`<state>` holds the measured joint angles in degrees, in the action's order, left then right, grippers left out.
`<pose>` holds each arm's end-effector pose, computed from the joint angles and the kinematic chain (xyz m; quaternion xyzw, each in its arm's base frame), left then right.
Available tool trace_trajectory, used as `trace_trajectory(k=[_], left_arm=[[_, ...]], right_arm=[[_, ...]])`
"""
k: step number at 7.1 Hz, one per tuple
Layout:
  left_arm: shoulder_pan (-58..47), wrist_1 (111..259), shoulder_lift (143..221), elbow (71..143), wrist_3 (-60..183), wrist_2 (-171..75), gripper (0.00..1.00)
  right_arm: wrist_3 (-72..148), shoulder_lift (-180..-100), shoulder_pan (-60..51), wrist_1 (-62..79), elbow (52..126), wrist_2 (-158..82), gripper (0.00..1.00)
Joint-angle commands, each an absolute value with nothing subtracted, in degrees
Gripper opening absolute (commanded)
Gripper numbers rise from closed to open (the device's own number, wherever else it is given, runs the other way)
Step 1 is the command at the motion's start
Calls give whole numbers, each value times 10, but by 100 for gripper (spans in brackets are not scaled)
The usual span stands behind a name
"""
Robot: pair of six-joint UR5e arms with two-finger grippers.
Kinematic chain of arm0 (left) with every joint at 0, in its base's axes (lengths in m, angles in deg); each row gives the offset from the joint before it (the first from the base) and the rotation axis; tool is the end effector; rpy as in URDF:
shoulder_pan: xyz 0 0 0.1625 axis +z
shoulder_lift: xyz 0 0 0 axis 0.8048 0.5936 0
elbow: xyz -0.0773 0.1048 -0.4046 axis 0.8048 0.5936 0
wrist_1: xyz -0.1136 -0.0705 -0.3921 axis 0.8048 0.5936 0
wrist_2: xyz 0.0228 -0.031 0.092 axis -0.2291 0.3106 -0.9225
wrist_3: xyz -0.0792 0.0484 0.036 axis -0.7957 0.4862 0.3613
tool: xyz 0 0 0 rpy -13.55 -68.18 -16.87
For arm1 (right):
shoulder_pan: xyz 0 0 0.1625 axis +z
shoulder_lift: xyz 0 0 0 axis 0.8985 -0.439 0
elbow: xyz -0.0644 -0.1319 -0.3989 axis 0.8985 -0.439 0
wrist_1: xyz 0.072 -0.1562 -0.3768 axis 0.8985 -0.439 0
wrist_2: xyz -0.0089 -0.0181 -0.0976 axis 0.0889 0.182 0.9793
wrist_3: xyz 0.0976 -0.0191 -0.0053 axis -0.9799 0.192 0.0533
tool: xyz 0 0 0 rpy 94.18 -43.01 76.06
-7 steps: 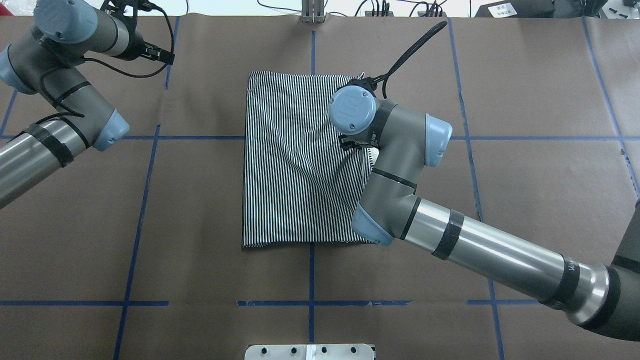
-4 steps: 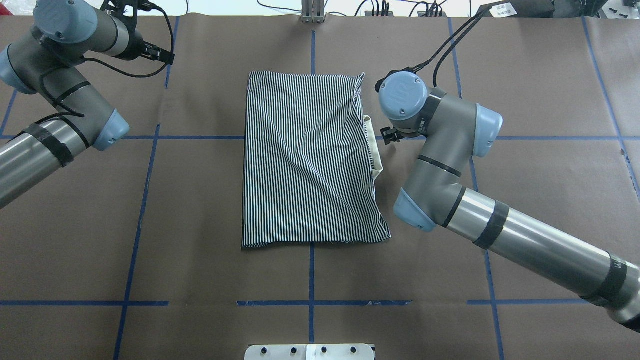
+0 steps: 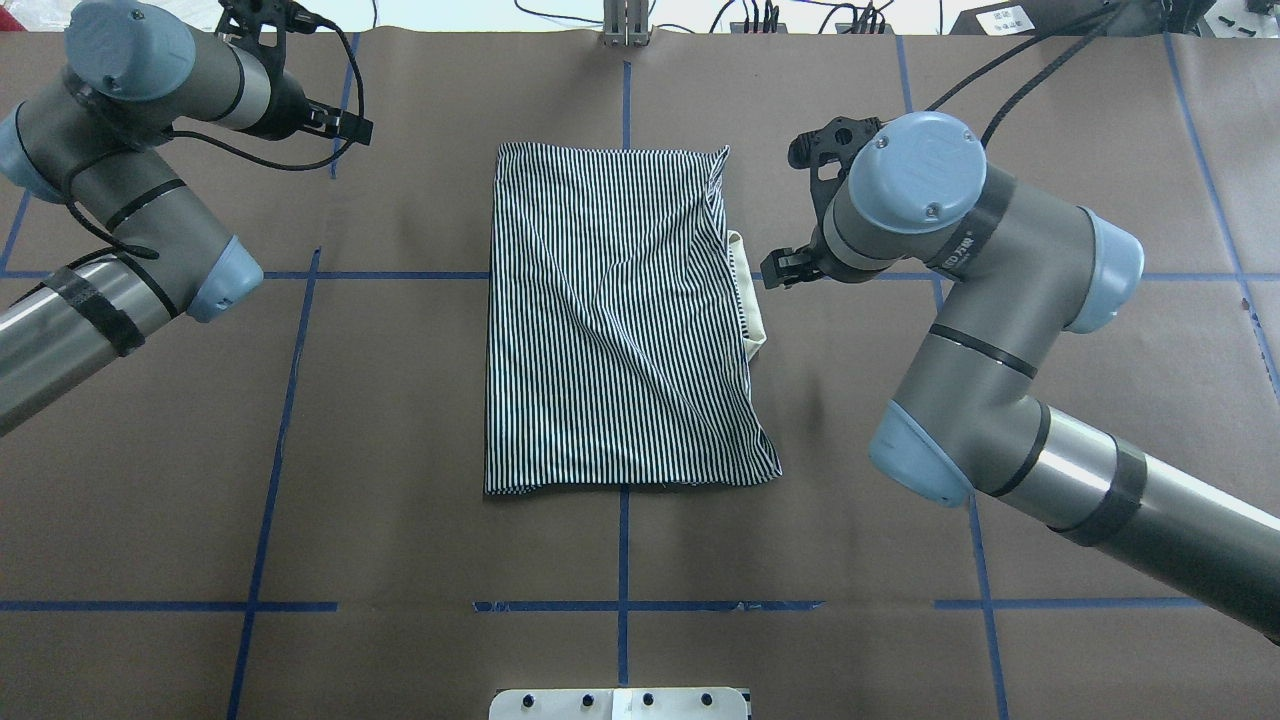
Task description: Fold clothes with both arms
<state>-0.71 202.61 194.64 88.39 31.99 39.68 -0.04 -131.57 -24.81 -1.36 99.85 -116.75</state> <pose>0.3502 -0.6600 0.3867 0.2753 0.4198 0.0162 0.8647 -0.4178 -0.4864 0.2716 0.1588 -0.3602 -0.0099 0.9192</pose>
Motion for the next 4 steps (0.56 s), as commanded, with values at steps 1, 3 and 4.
trace_trajectory(k=[1, 3, 4], left_arm=[[59, 2022, 1850, 1073, 148, 418, 100], [152, 2021, 1776, 1216, 8, 376, 100], [214, 2020, 1763, 1238, -51, 315, 100]], right_arm=[[-181, -1393, -262, 118, 1075, -1192, 100], [-314, -1412, -291, 188, 1076, -1150, 100], [-346, -1412, -304, 191, 1076, -1121, 100]])
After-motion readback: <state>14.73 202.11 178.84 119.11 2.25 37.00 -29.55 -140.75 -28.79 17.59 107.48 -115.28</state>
